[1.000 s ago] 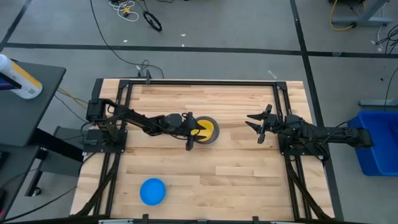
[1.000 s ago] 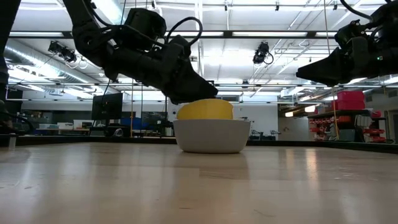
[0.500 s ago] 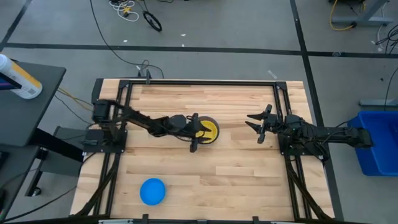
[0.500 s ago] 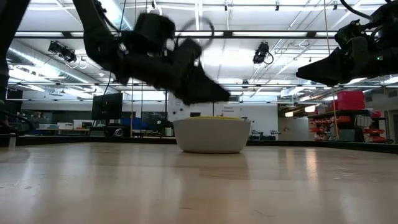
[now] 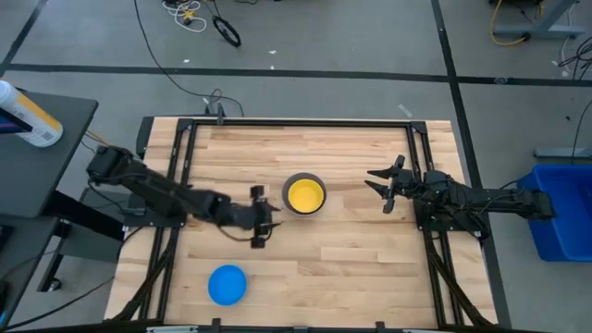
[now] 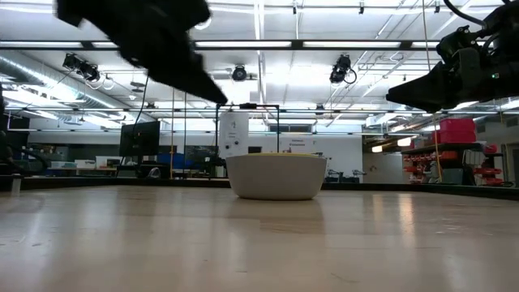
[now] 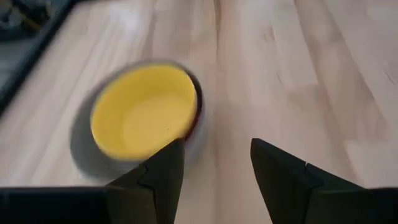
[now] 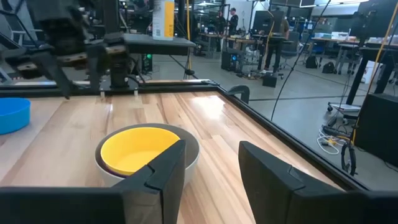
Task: Nest bowls inside each other
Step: Stack the blue bowl on the yellow bowl
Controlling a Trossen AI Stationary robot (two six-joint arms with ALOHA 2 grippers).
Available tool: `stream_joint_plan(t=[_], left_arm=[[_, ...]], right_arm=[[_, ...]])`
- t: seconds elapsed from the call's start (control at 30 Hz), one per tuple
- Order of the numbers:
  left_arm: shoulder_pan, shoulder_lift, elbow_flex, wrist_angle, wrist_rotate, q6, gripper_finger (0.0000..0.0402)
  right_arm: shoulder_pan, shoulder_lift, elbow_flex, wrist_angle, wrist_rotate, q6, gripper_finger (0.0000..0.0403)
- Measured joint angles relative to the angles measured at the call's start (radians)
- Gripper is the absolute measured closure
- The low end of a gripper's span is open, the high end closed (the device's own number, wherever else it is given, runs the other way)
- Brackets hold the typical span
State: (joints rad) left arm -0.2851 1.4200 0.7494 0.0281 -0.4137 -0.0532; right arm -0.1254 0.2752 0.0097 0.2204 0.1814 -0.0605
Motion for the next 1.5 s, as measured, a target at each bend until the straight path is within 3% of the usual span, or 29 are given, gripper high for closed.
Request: stream_joint_plan(t=[0.2, 0.5, 0.8, 1.03, 1.5], left_arm=[[-0.2, -0.081, -0.002, -0.261, -0.103, -0.281, 0.0209], [-0.42, -0.089, -0.002, -0.396, -0.118, -0.636, 0.0209], [-0.599, -0.089, -0.002, -0.415, -0.122, -0.887, 0.0209], [-0.688, -0.076, -0.002, -0.437, -0.14, -1.003, 0.0209], [-0.69, 0.008, -0.002, -0.436, -0.126, -1.03, 0.0209]], right_arm=[[0.0, 0.003, 0.0, 0.0, 0.0, 0.0, 0.024], [0.0, 0.01, 0.0, 0.0, 0.0, 0.0, 0.0248], [0.0, 0.012, 0.0, 0.0, 0.0, 0.0, 0.0243], [0.0, 0.012, 0.0, 0.0, 0.0, 0.0, 0.0242], [0.0, 0.013, 0.0, 0.001, 0.0, 0.0, 0.0244]])
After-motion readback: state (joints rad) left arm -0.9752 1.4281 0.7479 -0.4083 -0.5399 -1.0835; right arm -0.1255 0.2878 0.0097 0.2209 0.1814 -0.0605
